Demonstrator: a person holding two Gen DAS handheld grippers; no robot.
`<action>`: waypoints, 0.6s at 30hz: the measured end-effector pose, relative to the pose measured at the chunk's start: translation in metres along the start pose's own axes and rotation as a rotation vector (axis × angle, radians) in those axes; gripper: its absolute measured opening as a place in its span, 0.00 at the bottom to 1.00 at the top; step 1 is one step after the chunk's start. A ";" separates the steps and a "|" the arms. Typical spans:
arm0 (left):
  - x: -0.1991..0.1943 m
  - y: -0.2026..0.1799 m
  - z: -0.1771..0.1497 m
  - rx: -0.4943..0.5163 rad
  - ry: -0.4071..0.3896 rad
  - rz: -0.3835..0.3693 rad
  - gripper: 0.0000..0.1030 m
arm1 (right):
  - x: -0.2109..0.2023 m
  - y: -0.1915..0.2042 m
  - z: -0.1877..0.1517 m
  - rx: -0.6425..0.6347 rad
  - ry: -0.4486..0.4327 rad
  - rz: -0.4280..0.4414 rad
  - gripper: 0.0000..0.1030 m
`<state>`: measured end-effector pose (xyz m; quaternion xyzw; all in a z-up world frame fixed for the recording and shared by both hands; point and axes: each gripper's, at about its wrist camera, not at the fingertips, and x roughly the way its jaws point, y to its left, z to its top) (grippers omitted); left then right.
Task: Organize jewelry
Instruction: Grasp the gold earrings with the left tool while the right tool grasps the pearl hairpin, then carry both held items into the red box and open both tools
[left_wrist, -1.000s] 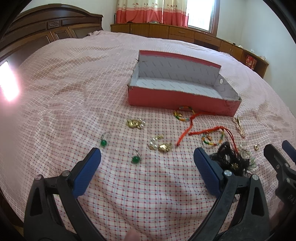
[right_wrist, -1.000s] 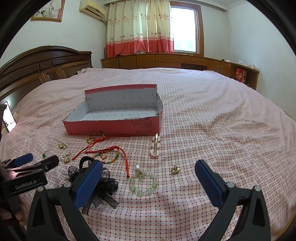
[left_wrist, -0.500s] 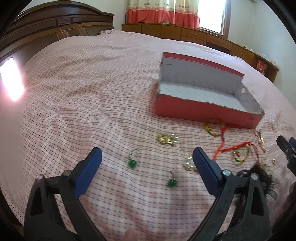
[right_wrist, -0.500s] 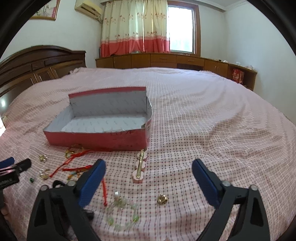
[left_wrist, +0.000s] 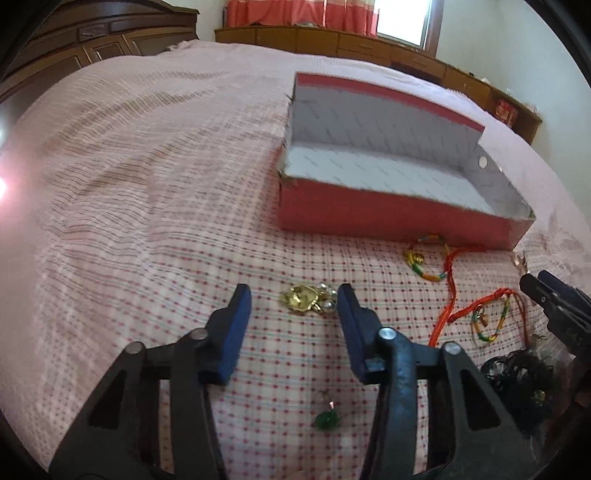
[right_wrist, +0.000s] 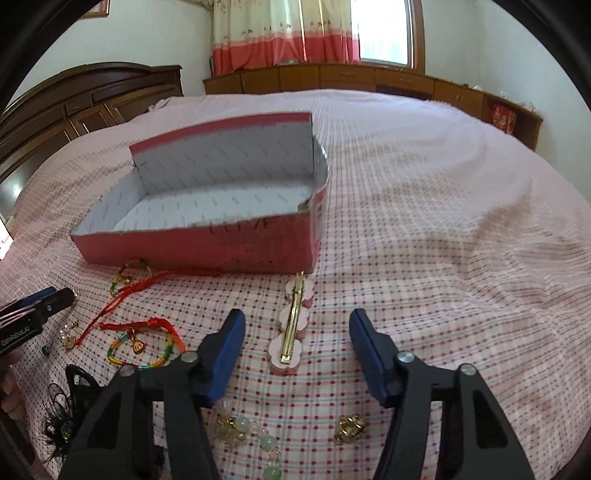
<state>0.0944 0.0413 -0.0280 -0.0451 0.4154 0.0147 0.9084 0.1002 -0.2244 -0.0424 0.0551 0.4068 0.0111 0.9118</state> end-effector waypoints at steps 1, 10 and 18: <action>0.001 0.000 -0.001 0.001 0.003 0.001 0.35 | 0.002 0.000 -0.001 0.002 0.006 0.003 0.53; 0.009 -0.006 -0.001 0.005 0.000 -0.009 0.17 | 0.010 -0.003 -0.003 0.016 0.028 0.028 0.32; -0.005 -0.005 -0.005 0.006 -0.018 -0.043 0.11 | 0.001 -0.011 -0.003 0.045 0.006 0.056 0.20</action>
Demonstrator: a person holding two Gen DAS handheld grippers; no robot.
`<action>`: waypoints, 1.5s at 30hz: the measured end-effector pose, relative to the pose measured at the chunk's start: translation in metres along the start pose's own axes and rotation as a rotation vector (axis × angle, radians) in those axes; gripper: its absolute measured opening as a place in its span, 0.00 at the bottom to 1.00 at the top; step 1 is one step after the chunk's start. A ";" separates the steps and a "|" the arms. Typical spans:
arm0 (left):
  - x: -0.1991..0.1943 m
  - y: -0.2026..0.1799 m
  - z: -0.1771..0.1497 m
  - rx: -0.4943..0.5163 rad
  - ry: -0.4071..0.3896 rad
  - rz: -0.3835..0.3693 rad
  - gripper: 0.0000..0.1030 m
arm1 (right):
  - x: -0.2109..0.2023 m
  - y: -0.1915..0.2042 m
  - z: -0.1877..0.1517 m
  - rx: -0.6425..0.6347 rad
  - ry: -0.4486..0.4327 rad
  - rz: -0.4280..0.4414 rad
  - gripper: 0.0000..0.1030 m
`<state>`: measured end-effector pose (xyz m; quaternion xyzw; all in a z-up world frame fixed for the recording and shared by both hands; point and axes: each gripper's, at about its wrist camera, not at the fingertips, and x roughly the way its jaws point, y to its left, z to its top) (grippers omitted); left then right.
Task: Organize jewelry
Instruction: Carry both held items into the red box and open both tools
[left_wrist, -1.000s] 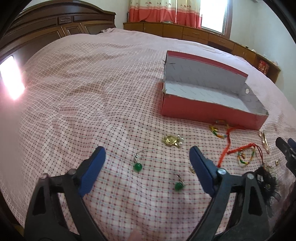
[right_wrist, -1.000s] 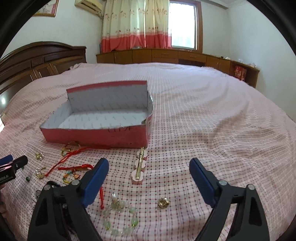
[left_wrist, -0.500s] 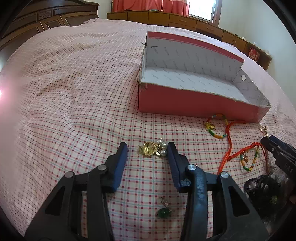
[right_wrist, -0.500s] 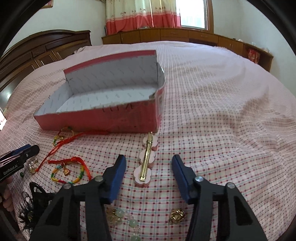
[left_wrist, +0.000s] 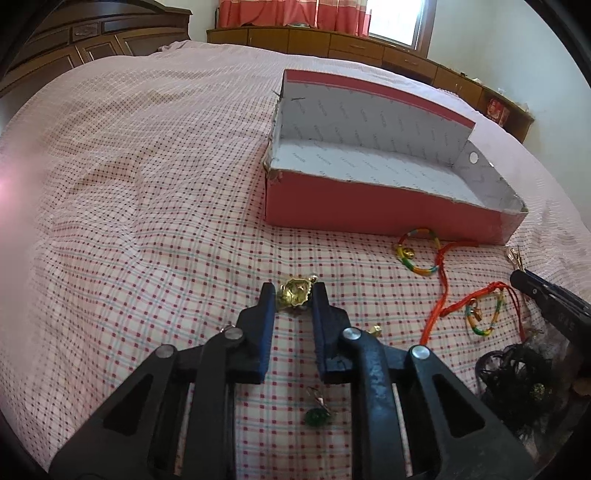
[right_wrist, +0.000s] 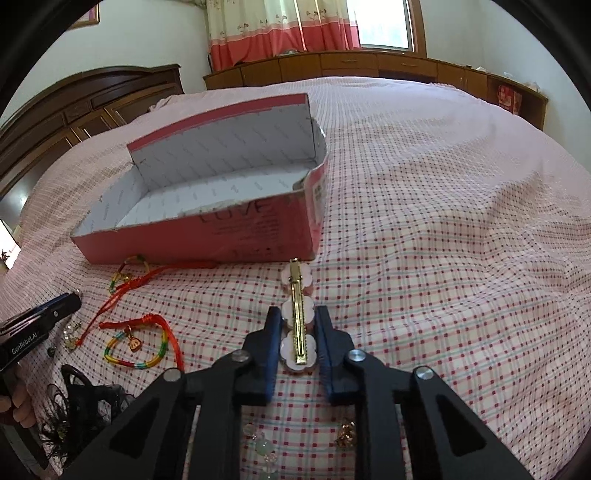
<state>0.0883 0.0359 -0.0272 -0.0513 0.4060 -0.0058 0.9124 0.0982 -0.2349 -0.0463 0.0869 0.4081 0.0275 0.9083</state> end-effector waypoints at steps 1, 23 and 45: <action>-0.003 -0.001 0.000 0.000 -0.005 -0.005 0.11 | -0.003 0.000 0.000 0.001 -0.008 0.001 0.20; -0.076 -0.012 0.045 0.015 -0.161 -0.048 0.11 | -0.081 0.032 0.033 -0.070 -0.151 0.059 0.20; 0.001 -0.044 0.118 0.064 -0.134 -0.026 0.11 | 0.007 0.028 0.118 -0.070 -0.086 0.027 0.20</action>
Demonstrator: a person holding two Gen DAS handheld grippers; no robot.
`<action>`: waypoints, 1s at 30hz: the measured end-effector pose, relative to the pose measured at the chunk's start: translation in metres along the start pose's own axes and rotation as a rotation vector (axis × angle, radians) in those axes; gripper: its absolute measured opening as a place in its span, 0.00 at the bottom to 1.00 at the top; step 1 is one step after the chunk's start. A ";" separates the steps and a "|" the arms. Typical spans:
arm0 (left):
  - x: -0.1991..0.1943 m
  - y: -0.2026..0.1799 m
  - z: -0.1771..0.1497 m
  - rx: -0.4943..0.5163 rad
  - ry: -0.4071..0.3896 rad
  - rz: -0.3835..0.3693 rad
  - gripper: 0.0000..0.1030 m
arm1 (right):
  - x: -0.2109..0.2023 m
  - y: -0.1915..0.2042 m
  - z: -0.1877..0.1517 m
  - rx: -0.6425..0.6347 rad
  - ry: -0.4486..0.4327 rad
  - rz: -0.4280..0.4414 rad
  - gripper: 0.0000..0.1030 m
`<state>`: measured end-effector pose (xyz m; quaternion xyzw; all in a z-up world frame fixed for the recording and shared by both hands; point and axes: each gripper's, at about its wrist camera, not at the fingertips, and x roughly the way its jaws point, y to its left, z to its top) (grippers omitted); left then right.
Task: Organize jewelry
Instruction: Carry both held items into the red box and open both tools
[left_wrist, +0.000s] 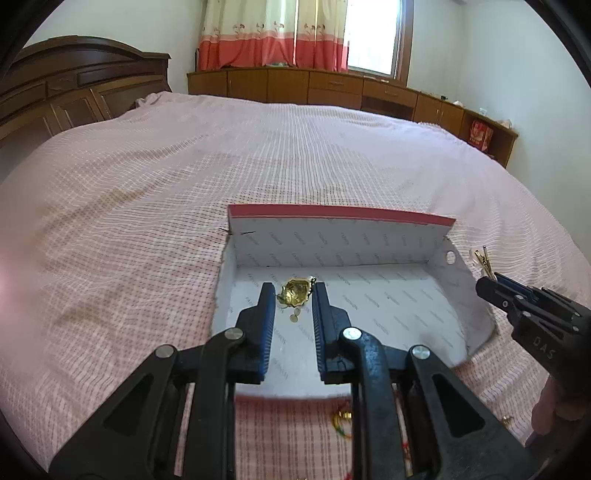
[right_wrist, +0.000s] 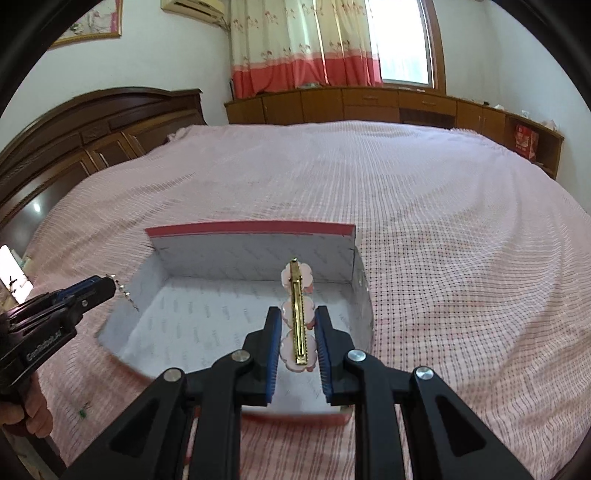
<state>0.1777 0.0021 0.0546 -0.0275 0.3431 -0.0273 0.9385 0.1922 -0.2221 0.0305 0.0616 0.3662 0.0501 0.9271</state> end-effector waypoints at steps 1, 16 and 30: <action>0.006 -0.001 0.001 0.001 0.006 0.002 0.11 | 0.008 -0.001 0.002 0.004 0.012 -0.001 0.20; 0.088 -0.006 0.015 0.020 0.162 0.026 0.11 | 0.078 -0.007 0.014 0.017 0.160 -0.043 0.20; 0.093 -0.009 0.019 0.016 0.198 0.027 0.28 | 0.080 -0.008 0.020 0.044 0.166 -0.019 0.40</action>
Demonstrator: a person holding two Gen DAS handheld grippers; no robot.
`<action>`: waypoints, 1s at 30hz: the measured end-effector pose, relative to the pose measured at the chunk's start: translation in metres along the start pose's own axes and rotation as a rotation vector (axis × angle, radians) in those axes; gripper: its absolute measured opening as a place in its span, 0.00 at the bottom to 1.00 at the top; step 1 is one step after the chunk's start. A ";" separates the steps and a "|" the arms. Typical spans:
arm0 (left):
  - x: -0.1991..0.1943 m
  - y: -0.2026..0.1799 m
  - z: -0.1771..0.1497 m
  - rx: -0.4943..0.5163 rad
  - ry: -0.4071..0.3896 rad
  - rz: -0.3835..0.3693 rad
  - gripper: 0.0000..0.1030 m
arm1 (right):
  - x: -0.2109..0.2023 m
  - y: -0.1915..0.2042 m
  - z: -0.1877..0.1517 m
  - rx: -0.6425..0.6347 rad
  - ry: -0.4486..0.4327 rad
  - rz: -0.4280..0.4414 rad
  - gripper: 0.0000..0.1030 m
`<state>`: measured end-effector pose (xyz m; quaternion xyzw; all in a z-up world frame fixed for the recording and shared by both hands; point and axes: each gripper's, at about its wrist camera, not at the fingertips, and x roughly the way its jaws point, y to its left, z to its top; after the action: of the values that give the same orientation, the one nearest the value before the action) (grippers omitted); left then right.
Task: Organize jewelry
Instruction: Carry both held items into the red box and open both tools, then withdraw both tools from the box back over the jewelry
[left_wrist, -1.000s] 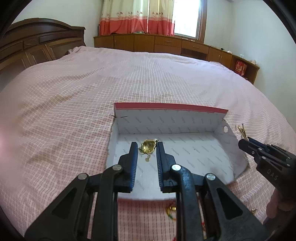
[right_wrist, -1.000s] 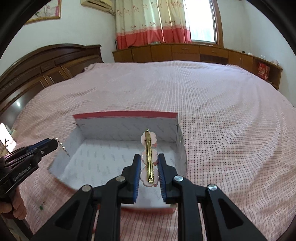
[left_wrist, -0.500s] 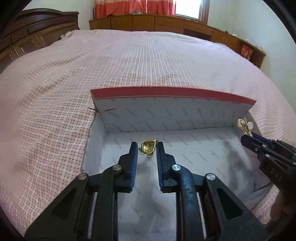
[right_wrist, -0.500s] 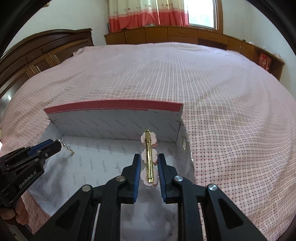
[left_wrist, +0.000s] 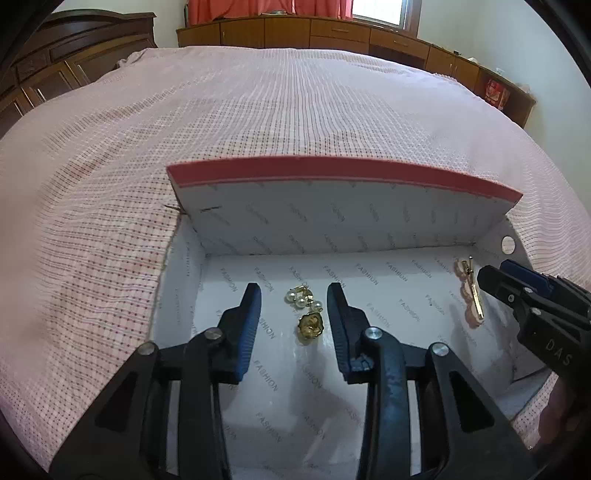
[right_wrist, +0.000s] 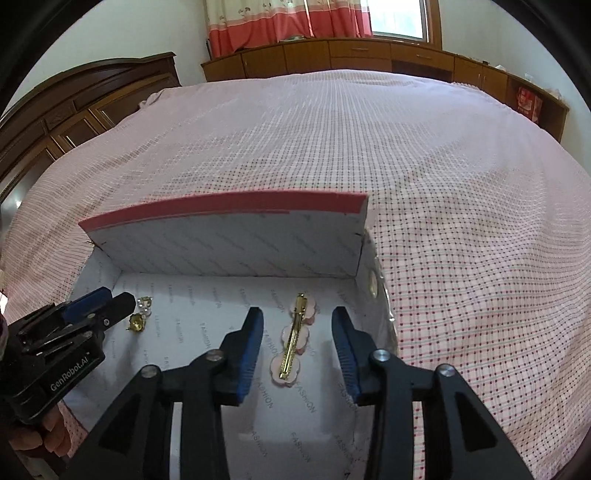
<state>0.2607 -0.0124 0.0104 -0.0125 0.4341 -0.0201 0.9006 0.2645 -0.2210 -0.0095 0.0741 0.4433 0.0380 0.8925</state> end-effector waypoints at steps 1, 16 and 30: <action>-0.003 0.000 0.000 -0.001 -0.004 -0.002 0.29 | -0.004 0.000 0.000 -0.002 -0.004 0.002 0.40; -0.080 0.010 -0.022 -0.029 -0.066 -0.013 0.31 | -0.093 0.004 -0.014 -0.009 -0.136 0.048 0.40; -0.143 0.024 -0.051 -0.039 -0.129 -0.025 0.32 | -0.154 0.006 -0.055 -0.009 -0.187 0.069 0.40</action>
<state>0.1324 0.0178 0.0898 -0.0365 0.3752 -0.0221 0.9260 0.1276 -0.2300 0.0799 0.0887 0.3549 0.0635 0.9285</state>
